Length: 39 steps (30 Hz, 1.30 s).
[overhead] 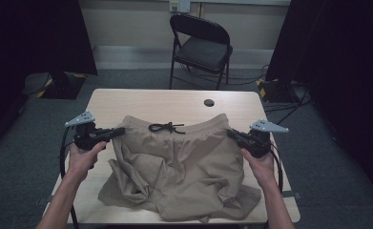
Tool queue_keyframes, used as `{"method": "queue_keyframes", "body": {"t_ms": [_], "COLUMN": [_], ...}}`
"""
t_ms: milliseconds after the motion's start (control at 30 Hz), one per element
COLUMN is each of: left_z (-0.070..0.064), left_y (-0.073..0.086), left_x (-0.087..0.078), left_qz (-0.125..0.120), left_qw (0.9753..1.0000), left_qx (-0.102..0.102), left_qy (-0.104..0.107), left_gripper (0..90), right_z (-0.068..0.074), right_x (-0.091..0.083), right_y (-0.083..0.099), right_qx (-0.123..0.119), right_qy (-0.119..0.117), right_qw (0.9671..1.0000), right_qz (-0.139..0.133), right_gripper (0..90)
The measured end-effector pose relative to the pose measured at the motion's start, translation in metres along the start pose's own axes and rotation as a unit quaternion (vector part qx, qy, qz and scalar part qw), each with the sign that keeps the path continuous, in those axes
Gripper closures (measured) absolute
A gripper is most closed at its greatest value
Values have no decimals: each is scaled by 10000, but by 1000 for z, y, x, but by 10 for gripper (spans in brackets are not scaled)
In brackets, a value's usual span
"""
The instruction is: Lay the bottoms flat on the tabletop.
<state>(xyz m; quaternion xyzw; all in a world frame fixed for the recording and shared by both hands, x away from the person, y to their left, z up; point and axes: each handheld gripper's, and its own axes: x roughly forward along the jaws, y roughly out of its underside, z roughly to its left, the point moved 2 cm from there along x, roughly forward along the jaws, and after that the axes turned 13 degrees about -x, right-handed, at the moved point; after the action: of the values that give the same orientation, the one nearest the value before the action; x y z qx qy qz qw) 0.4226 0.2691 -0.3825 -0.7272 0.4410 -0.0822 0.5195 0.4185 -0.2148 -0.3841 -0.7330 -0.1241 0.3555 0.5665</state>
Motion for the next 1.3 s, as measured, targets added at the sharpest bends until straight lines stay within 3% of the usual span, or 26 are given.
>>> {"method": "queue_keyframes", "body": {"t_ms": [367,567,700,767,800,833,867,900,933,967,1000,1033,1133,1300], "left_z": [-11,-15,-5,5,13,21,27,34,39,43,46,46,55,48], "left_y": [-49,-87,-120,-133,-138,-139,-137,-131,-125,-117,-107,-107,-87,-74], "left_x": [-23,-26,-14,-4,3,10,16,24,31,36,40,40,47,42], "left_qz": [-450,-667,-906,-972,-978,-894,-797,-595,-428,-394,-340,-340,-137,9], "left_qw": [9986,9964,9941,9939,9931,9928,9932,9944,9941,9945,9959,9959,9962,9970], "left_qx": [290,521,531,415,328,157,78,-14,-64,-74,-121,-121,-152,-67], "left_qy": [-32,-85,-254,-320,-556,-784,-846,-873,-999,-966,-831,-831,-848,-768], "left_gripper": [896,896,896,891,854,714,604,596,569,537,539,536,508,513], "right_z": [-7,-20,-34,-45,-52,-61,-68,-73,-79,-82,-83,-83,-82,-68], "right_x": [-13,-14,0,12,19,29,38,45,52,56,59,59,64,59], "right_y": [-55,-89,-114,-124,-127,-129,-127,-124,-118,-112,-105,-105,-78,-66], "right_qx": [-252,-374,-366,-337,-309,-269,-154,-80,20,114,112,112,104,43], "right_qy": [144,291,460,549,604,661,725,720,751,775,768,768,658,509], "right_qw": [9980,9960,9950,9952,9953,9957,9964,9970,9971,9969,9970,9970,9974,9983], "right_qz": [-565,-760,-802,-736,-686,-590,-422,-279,-114,-11,32,32,280,275], "right_gripper": [892,892,892,892,890,857,744,646,566,502,483,483,441,415]}}
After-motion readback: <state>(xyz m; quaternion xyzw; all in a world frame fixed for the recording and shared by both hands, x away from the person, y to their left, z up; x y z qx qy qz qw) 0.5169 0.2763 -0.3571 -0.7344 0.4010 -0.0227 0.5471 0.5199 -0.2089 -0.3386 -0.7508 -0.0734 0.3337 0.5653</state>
